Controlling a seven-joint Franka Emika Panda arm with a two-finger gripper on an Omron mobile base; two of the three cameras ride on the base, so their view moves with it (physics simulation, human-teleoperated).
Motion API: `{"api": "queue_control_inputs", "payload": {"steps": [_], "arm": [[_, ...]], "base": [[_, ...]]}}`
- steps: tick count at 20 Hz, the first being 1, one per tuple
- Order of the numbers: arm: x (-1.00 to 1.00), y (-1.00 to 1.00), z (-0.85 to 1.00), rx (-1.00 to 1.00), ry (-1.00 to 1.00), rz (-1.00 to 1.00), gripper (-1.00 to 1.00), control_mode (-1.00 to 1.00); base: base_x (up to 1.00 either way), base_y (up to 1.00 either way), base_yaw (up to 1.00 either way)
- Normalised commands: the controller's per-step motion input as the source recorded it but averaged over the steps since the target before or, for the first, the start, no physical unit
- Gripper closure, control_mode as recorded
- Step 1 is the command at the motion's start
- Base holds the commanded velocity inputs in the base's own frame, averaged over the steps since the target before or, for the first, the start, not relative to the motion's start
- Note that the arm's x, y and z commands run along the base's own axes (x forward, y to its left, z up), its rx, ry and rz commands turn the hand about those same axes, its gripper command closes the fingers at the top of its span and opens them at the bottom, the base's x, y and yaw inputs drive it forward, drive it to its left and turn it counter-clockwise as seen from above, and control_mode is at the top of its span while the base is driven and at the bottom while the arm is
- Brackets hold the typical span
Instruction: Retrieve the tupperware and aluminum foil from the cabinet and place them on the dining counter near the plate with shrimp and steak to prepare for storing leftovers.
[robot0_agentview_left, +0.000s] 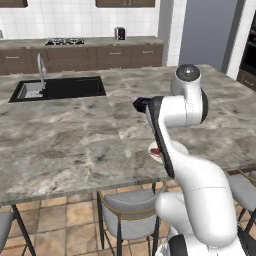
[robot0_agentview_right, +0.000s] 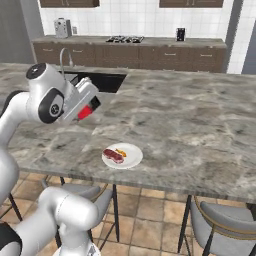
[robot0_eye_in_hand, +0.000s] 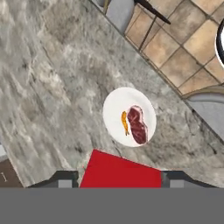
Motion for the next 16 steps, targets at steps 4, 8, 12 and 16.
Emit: {"api": "queue_control_inputs", "payload": {"steps": [4,8,12,16], "arm": [[0.28,0.42,-0.93,-0.10,0.30,-0.09,1.00,-1.00],[0.22,0.48,-0.84,-0.02,0.12,-0.02,1.00,-1.00],[0.34,0.29,-0.71,0.00,0.04,0.00,1.00,-1.00],[0.43,0.04,-0.57,0.00,0.01,-0.03,1.00,-1.00]], "base": [[0.00,0.00,0.00],[0.00,0.00,0.00],[0.00,0.00,0.00],[0.00,0.00,0.00]]}}
